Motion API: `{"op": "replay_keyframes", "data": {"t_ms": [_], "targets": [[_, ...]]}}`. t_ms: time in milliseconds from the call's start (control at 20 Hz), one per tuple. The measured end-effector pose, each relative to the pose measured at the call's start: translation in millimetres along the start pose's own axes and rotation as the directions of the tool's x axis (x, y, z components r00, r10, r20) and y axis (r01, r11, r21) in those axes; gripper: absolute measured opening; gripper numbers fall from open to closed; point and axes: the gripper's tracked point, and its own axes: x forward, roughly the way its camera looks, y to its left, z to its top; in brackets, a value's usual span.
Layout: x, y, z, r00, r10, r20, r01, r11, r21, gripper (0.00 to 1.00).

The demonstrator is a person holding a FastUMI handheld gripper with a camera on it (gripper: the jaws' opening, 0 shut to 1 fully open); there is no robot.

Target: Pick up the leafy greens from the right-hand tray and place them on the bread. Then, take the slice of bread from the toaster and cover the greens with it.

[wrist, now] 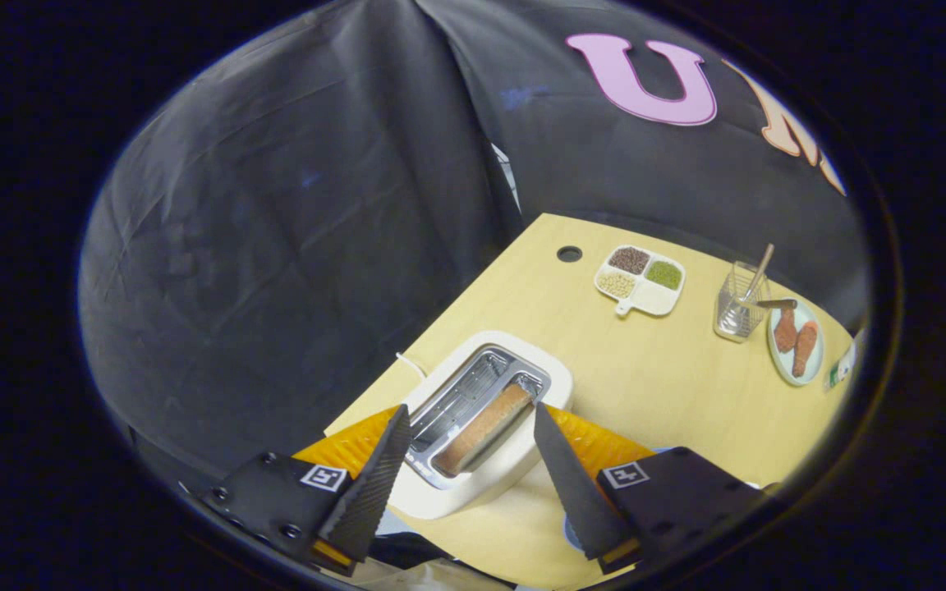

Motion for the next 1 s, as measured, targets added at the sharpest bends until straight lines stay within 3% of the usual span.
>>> {"op": "replay_keyframes", "data": {"t_ms": [150, 500, 1000], "targets": [[11, -7, -3, 0.999, -0.042, -0.025, 0.042, 0.999, 0.0, 0.96], [31, -14, -8, 0.996, -0.056, -0.066, 0.057, 0.998, 0.014, 0.93], [24, -10, -12, 0.997, -0.036, -0.065, 0.035, 0.999, -0.011, 0.28]]}}
